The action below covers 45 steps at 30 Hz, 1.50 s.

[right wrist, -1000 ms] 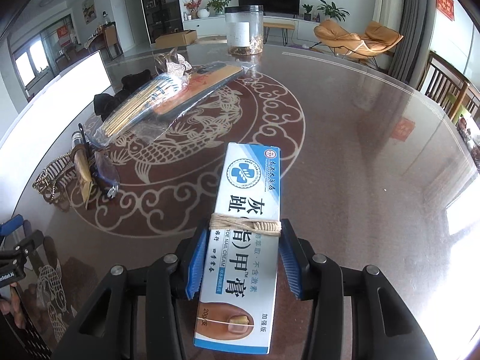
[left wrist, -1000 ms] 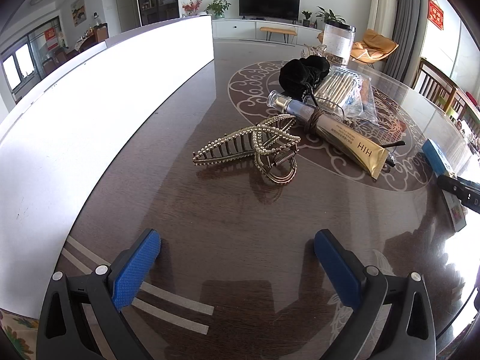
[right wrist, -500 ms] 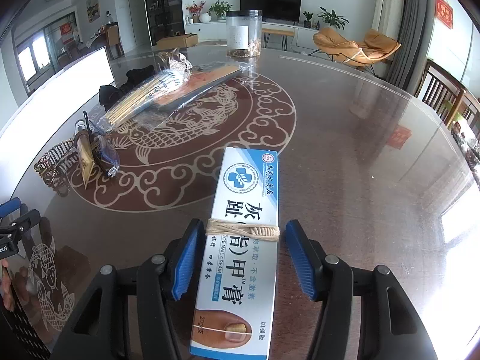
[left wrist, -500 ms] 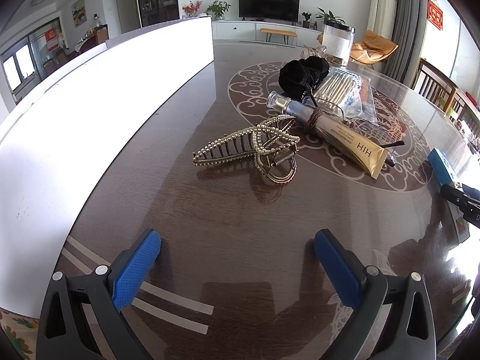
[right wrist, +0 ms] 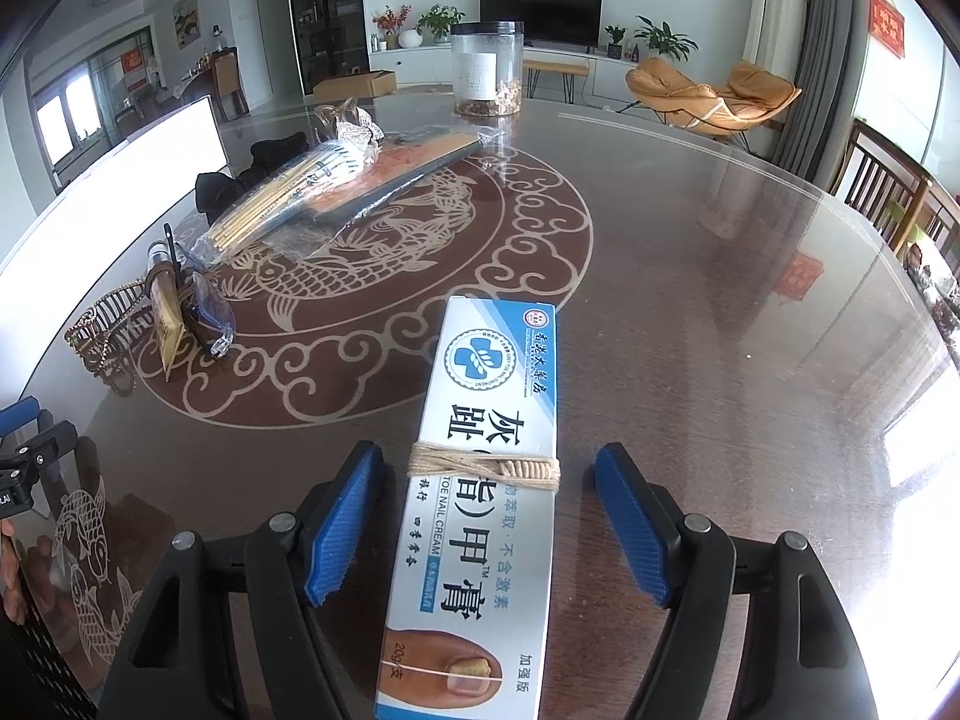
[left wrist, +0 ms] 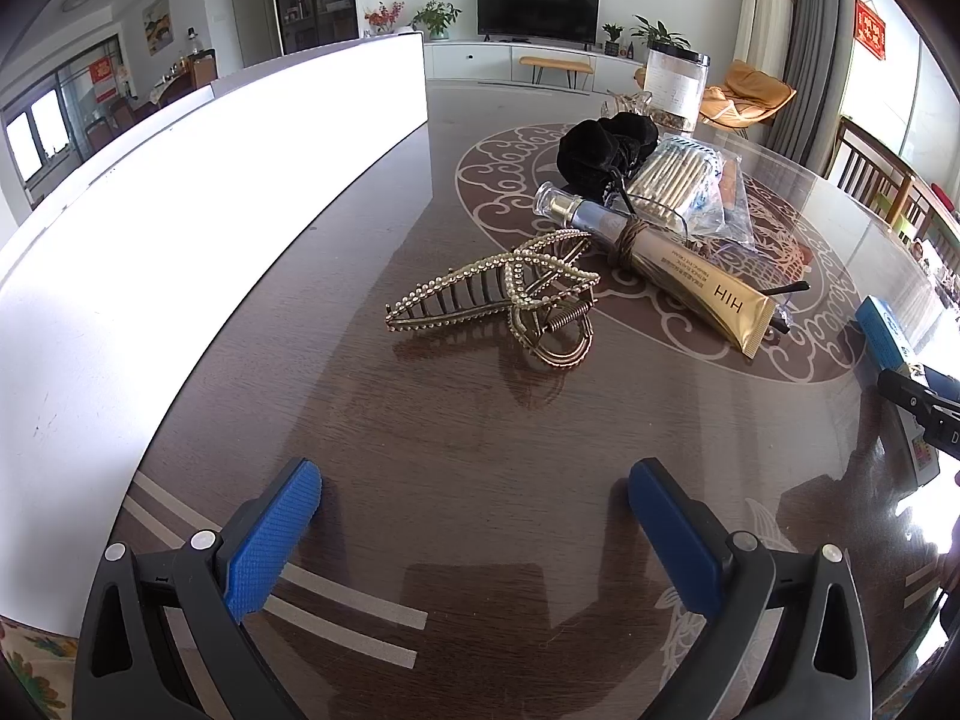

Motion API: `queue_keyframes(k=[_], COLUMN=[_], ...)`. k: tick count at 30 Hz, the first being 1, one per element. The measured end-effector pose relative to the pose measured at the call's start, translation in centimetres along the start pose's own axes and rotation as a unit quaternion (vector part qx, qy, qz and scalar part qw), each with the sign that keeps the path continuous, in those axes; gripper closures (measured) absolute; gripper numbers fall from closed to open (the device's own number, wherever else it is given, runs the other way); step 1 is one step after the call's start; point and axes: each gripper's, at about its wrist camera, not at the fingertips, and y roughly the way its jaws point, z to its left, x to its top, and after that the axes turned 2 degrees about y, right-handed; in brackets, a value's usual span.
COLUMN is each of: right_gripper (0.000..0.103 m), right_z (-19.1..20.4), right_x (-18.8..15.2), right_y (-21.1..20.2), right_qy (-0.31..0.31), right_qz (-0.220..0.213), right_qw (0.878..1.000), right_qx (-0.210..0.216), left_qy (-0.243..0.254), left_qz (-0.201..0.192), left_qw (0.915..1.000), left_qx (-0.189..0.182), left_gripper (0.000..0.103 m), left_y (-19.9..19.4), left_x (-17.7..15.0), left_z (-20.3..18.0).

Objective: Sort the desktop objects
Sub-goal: 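Lift the box with the right tool while the left tool approaches the gold pearl hair clip, then close the left tool on the gold pearl hair claw clip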

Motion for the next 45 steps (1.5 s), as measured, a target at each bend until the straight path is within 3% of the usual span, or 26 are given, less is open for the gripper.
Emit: queue_keyframes(k=[18, 24, 30, 34, 38, 41, 43, 45], right_gripper=[0.019, 0.019, 0.019, 0.019, 0.019, 0.019, 0.019, 0.019], right_z=[-0.3, -0.3, -0.3, -0.3, -0.3, -0.3, -0.3, -0.3], right_x=[-0.1, -0.1, -0.1, -0.1, -0.1, -0.1, -0.1, -0.1], right_y=[0.2, 0.2, 0.3, 0.2, 0.3, 0.3, 0.3, 0.3], right_qy=[0.006, 0.006, 0.006, 0.007, 0.007, 0.006, 0.006, 0.006], right_qz=[0.004, 0.004, 0.004, 0.004, 0.004, 0.004, 0.004, 0.004], right_qw=[1.0, 1.0, 1.0, 1.0, 1.0, 1.0, 1.0, 1.0], right_qx=[-0.005, -0.005, -0.005, -0.004, -0.004, -0.004, -0.004, -0.004], left_qy=[0.001, 0.035, 0.074, 0.131, 0.203, 0.213, 0.203, 0.2], left_qz=[-0.011, 0.014, 0.028, 0.04, 0.016, 0.005, 0.021, 0.021], left_qw=[0.9999, 0.9987, 0.9953, 0.9863, 0.9725, 0.9674, 0.9666, 0.9696], left_qx=[0.0, -0.035, -0.056, -0.092, -0.112, -0.136, -0.154, -0.139], left_gripper=[0.0, 0.0, 0.0, 0.0, 0.0, 0.0, 0.0, 0.0], left_y=[0.1, 0.0, 2.0, 3.6, 3.8, 4.0, 5.2, 5.6], left_x=[-0.3, 0.0, 2.5, 4.8, 5.9, 6.9, 7.4, 7.9], left_z=[-0.2, 0.4, 1.8, 1.6, -0.3, -1.6, -1.9, -2.1])
